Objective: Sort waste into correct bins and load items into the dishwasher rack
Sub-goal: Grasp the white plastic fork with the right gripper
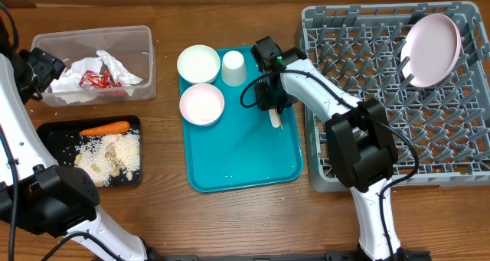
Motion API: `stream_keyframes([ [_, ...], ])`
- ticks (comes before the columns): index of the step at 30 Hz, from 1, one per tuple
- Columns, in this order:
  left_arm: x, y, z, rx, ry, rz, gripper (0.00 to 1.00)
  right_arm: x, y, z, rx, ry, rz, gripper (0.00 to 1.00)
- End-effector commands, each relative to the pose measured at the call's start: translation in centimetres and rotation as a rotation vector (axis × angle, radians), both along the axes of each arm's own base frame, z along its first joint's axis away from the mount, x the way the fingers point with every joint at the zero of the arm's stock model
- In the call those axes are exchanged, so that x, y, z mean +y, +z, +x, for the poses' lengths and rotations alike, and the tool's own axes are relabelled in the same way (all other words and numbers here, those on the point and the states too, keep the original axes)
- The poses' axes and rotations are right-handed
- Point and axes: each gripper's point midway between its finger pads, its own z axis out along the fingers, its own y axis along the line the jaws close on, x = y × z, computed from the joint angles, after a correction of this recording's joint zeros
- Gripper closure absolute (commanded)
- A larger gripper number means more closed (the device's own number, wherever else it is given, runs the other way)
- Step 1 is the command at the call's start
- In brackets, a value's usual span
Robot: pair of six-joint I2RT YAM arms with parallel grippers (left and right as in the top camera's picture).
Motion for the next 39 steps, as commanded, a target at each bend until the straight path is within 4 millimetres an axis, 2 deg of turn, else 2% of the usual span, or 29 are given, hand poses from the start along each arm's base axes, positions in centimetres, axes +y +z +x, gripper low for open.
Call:
stream_keyframes([
  [1, 0.2, -0.1, -0.1, 0.013, -0.004, 0.013, 0.00, 0.2, -1.7, -2.2, 0.098, 0.000, 0.017, 0.63],
  [4, 0.2, -0.1, -0.1, 0.013, -0.004, 0.013, 0.00, 0.1, -1.4, -2.5, 0.110, 0.003, 0.011, 0.69],
  [13, 0.2, -0.1, -0.1, 0.013, -0.004, 0.013, 0.00, 0.0, 0.8, -2.6, 0.131, 0.026, -0.002, 0.75],
  [16, 0.2, -0.1, -0.1, 0.013, -0.004, 0.013, 0.00, 0.2, 1.1, -2.5, 0.131, 0.025, 0.008, 0.86],
  [27, 0.2, -0.1, -0.1, 0.013, -0.005, 0.013, 0.00, 0.6, 1.7, -2.9, 0.152, 0.026, 0.030, 0.87],
  [30, 0.2, -0.1, -0.1, 0.013, -0.004, 0.013, 0.00, 0.8, 2.4, -2.4, 0.139, 0.027, 0.037, 0.96],
  [39, 0.2, -0.1, -0.1, 0.013, -0.004, 0.013, 0.00, 0.9, 3.1, -2.2, 0.127, 0.027, 0.041, 0.96],
])
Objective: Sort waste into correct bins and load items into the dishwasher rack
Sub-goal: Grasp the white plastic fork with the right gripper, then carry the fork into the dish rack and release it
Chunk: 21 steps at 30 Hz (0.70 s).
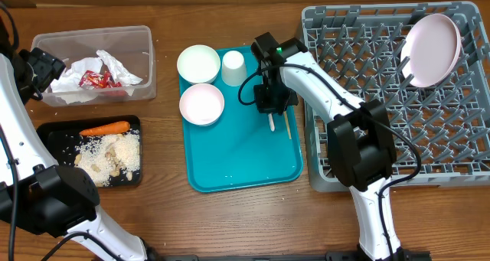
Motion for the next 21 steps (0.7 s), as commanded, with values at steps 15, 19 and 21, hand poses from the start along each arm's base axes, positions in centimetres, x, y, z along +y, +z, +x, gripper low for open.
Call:
stream_keyframes([
  [15, 0.3, -0.1, -0.1, 0.012, -0.004, 0.014, 0.00, -11.9, 19.6, 9.9, -0.458, -0.134, 0.017, 0.96],
  [19, 0.2, -0.1, -0.1, 0.012, -0.004, 0.013, 0.00, -14.9, 18.9, 11.2, -0.458, -0.113, 0.051, 0.96],
  [21, 0.3, -0.1, -0.1, 0.012, -0.004, 0.014, 0.00, -15.3, 17.8, 11.5, -0.430, -0.112, 0.078, 0.96],
])
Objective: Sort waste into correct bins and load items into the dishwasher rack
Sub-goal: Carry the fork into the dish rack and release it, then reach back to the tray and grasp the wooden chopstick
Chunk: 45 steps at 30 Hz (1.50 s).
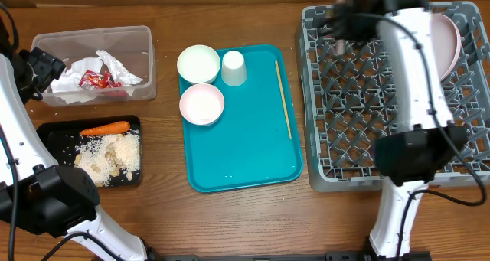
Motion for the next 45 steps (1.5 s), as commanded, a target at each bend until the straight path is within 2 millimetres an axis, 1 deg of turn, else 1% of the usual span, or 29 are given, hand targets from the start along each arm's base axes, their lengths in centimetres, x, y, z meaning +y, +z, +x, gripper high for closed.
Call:
stream_keyframes([
  [1, 0.3, -0.1, -0.1, 0.012, -0.004, 0.014, 0.00, 0.9, -1.7, 0.4, 0.031, 0.098, 0.040, 0.96],
  [3, 0.3, -0.1, -0.1, 0.012, -0.004, 0.014, 0.00, 1.0, -3.4, 0.6, 0.066, 0.106, 0.042, 0.96],
  [7, 0.3, -0.1, -0.1, 0.012, -0.004, 0.014, 0.00, 1.8, -5.9, 0.9, 0.112, 0.129, 0.039, 0.96],
  [10, 0.3, -0.1, -0.1, 0.012, -0.004, 0.014, 0.00, 2.2, -7.2, 1.2, 0.132, 0.136, 0.037, 0.96],
  [11, 0.3, -0.1, -0.1, 0.012, -0.004, 0.014, 0.00, 2.2, -7.3, 1.2, 0.132, 0.137, 0.037, 0.93],
  [12, 0.3, -0.1, -0.1, 0.012, -0.004, 0.014, 0.00, 2.2, -7.6, 1.3, 0.136, 0.136, 0.036, 0.84],
  [15, 0.3, -0.1, -0.1, 0.012, -0.004, 0.014, 0.00, 2.2, -7.7, 1.3, 0.138, 0.136, 0.037, 0.14],
  [16, 0.3, -0.1, -0.1, 0.012, -0.004, 0.014, 0.00, 2.2, -7.7, 1.2, 0.141, 0.135, 0.037, 0.06],
  [18, 0.3, -0.1, -0.1, 0.012, -0.004, 0.014, 0.00, 2.2, -7.7, 0.9, 0.152, 0.132, 0.038, 0.00],
  [22, 0.3, -0.1, -0.1, 0.012, -0.004, 0.014, 0.00, 2.2, -7.5, -0.1, 0.189, 0.117, 0.042, 0.00],
  [24, 0.3, -0.1, -0.1, 0.012, -0.004, 0.014, 0.00, 2.8, -6.7, -0.7, 0.200, 0.091, 0.058, 0.00],
  [25, 0.3, -0.1, -0.1, 0.012, -0.004, 0.014, 0.00, 3.3, -6.2, -1.1, 0.204, 0.101, 0.077, 0.00],
  [28, 0.3, -0.1, -0.1, 0.012, -0.004, 0.014, 0.00, 6.2, -4.9, -2.8, 0.227, 0.161, 0.140, 0.00],
  [29, 0.3, -0.1, -0.1, 0.012, -0.004, 0.014, 0.00, 7.3, -4.7, -3.4, 0.237, 0.184, 0.144, 0.01],
  [33, 0.3, -0.1, -0.1, 0.012, -0.004, 0.014, 0.00, 11.4, -5.1, -5.0, 0.262, 0.267, 0.131, 0.03],
  [34, 0.3, -0.1, -0.1, 0.012, -0.004, 0.014, 0.00, 12.7, -5.4, -5.3, 0.261, 0.274, 0.120, 0.03],
  [36, 0.3, -0.1, -0.1, 0.012, -0.004, 0.014, 0.00, 14.0, -6.1, -5.4, 0.255, 0.263, 0.086, 0.05],
  [40, 0.3, -0.1, -0.1, 0.012, -0.004, 0.014, 0.00, 15.2, -8.7, -5.3, 0.236, 0.181, -0.035, 0.14],
  [42, 0.3, -0.1, -0.1, 0.012, -0.004, 0.014, 0.00, 15.9, -10.4, -5.8, 0.252, 0.191, -0.048, 0.16],
  [44, 0.3, -0.1, -0.1, 0.012, -0.004, 0.014, 0.00, 16.1, -12.2, -6.2, 0.273, 0.197, -0.056, 0.16],
  [45, 0.3, -0.1, -0.1, 0.012, -0.004, 0.014, 0.00, 16.0, -14.2, -6.5, 0.297, 0.180, -0.060, 0.18],
])
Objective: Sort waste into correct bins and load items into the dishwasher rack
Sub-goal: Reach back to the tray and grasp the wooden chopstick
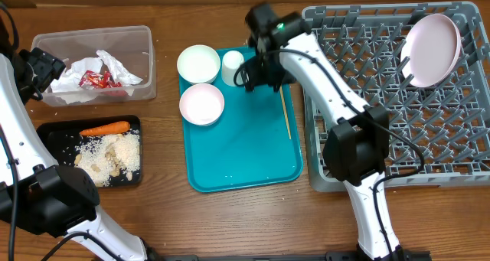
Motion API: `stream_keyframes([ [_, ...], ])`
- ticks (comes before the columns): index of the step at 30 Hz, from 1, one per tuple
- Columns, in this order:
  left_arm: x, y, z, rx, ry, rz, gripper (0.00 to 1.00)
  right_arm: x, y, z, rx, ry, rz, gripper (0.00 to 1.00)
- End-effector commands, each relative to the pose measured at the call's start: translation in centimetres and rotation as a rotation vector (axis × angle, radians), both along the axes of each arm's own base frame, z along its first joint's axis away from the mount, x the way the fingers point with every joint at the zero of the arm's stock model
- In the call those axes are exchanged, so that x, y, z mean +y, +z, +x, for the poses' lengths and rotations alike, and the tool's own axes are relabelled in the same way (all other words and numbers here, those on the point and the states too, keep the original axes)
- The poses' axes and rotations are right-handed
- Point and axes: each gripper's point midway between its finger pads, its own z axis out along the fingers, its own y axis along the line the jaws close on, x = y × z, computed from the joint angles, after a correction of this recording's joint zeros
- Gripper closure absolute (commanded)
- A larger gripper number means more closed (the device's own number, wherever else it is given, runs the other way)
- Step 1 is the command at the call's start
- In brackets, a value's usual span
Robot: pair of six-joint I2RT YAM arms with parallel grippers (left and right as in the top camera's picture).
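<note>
My right gripper (258, 71) hangs over the top of the teal tray (230, 169), just right of the white cup (232, 67). Its fingers look spread with nothing in them, though the arm is a little blurred. One wooden chopstick (285, 112) lies along the tray's right side. Two white bowls (198, 63) (202, 104) sit on the tray's left. The grey dishwasher rack (367, 131) holds a pink plate (430, 49) at its far right corner. My left gripper (40, 68) rests at the left edge beside the clear bin; its state is unclear.
A clear bin (145, 62) with wrappers and paper stands at the back left. In front of it a black tray (46, 127) holds a carrot (105, 128) and food scraps. Bare wood lies along the table's front edge.
My right arm was stretched over the back of the rack; now its gripper is back over the top of the tray by the cup. The chopstick, bowls and cup have not moved.
My right gripper was down on chopsticks at the tray's middle right. Then it held one while the other lay beside it. Then the arm was over the rack with one chopstick left on the tray. Now the gripper is over the tray again.
</note>
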Motion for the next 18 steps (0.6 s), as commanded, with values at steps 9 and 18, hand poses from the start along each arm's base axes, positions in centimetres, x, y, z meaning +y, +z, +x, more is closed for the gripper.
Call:
stream_keyframes([
  [9, 0.2, -0.1, -0.1, 0.012, -0.005, 0.014, 0.00, -2.6, -5.9, -1.0, 0.034, -0.093, -0.070, 0.20],
  [18, 0.3, -0.1, -0.1, 0.012, -0.004, 0.014, 0.00, -3.4, -7.3, -1.2, 0.028, -0.102, -0.110, 0.26],
])
